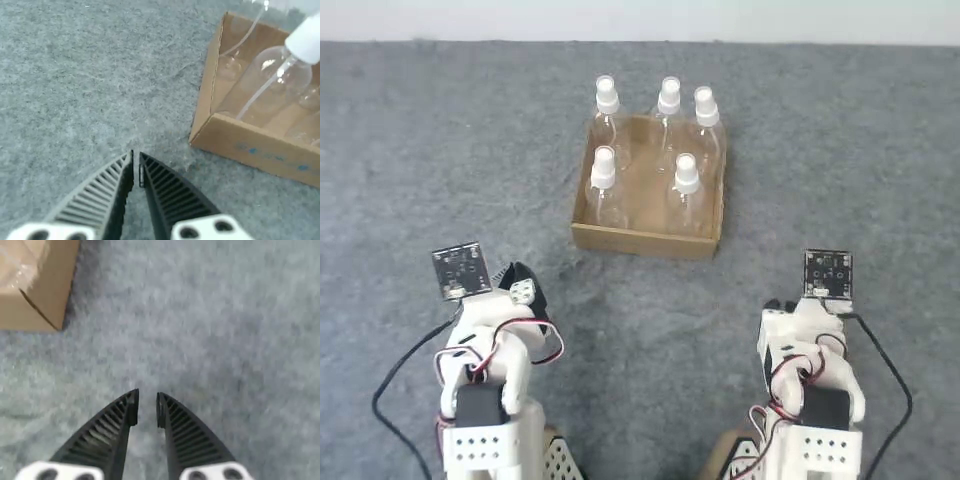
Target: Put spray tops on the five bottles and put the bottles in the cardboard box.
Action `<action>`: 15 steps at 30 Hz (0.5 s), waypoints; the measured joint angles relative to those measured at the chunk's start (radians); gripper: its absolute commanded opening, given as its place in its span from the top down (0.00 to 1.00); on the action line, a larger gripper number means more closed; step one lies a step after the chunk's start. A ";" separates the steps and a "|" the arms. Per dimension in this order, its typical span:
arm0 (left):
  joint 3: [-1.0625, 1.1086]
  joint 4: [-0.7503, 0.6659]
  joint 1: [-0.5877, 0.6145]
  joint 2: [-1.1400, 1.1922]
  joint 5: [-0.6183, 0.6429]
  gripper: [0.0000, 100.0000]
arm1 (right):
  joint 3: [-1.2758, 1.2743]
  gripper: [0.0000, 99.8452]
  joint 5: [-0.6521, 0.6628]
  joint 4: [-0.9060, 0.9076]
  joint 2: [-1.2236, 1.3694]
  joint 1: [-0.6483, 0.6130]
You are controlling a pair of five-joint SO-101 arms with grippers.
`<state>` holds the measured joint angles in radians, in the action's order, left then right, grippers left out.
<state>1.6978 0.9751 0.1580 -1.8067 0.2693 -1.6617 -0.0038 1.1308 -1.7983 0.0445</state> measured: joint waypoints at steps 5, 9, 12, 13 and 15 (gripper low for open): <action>0.000 0.021 0.000 0.000 -0.026 0.99 | 0.000 0.99 -0.014 0.091 0.000 0.000; 0.000 0.044 0.002 0.000 -0.031 0.99 | 0.000 0.99 -0.014 0.127 0.000 0.028; 0.000 0.083 0.006 0.000 -0.031 0.99 | 0.000 0.99 -0.014 0.158 0.000 0.087; 0.000 0.107 0.006 0.000 -0.031 0.99 | 0.000 0.99 -0.014 0.166 0.000 0.107; 0.000 0.153 0.006 0.000 -0.031 0.99 | 0.000 0.99 -0.014 0.169 0.000 0.158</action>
<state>1.6978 1.1285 0.1642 -1.8067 0.2386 -1.6617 -0.0176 1.2996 -1.7983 0.2025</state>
